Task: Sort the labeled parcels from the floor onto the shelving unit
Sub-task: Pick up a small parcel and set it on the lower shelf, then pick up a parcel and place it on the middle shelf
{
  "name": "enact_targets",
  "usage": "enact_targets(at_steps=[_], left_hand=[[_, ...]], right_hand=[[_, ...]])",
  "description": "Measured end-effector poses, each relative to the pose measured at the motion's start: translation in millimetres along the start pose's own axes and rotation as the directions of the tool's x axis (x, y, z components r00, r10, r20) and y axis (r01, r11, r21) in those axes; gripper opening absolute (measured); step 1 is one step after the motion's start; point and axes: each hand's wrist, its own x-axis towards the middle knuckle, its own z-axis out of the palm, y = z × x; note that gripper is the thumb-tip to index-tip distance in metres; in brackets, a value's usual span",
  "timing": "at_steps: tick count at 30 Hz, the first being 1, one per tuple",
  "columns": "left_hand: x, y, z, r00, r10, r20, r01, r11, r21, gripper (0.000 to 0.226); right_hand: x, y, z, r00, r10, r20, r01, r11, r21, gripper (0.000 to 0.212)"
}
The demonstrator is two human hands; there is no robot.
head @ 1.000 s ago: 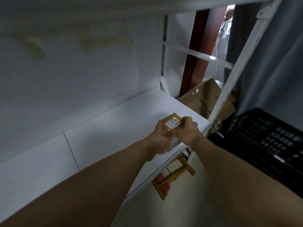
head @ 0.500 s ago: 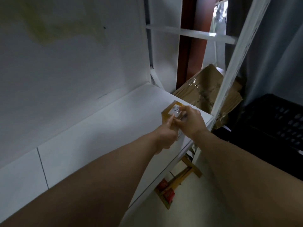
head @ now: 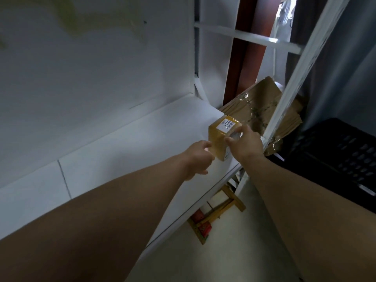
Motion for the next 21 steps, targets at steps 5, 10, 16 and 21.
enact_targets(at_steps=[5, 10, 16, 21], left_hand=[[-80.1, -52.6, -11.4, 0.962, -0.032, -0.271, 0.036, 0.999, 0.011, 0.019], [-186.2, -142.6, -27.1, 0.881, -0.167, -0.442, 0.148, 0.986, -0.079, 0.020], [-349.4, -261.4, -59.1, 0.785, -0.315, -0.533, 0.223, 0.947, -0.231, 0.020], [-492.2, -362.7, -71.9, 0.682, -0.447, -0.578, 0.245, 0.885, -0.396, 0.021]], right_hand=[[-89.9, -10.1, 29.2, 0.992, 0.069, 0.110, -0.065, 0.997, -0.045, 0.019], [-217.0, -19.7, 83.4, 0.950, 0.088, 0.301, -0.061, 0.994, -0.096, 0.017], [-388.3, -22.5, 144.7, 0.852, 0.102, 0.514, -0.030, 0.989, -0.146, 0.018], [-529.2, -34.9, 195.0, 0.711, 0.056, 0.700, 0.094, 0.980, -0.174, 0.011]])
